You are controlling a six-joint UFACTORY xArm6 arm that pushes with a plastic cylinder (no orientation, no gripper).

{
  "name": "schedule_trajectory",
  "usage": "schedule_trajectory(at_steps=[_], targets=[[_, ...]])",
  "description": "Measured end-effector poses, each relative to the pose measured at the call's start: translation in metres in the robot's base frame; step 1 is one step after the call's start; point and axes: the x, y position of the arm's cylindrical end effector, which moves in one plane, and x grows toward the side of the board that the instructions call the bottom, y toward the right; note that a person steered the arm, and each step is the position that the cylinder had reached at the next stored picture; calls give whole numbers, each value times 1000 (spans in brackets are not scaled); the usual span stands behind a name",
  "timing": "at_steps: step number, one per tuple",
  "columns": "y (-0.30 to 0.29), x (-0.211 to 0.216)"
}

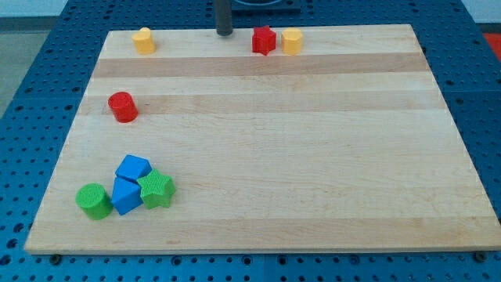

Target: Move the yellow heart slightly downwards

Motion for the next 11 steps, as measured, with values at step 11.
schedule_trajectory(at_steps=[11], targets=[[-129, 57]])
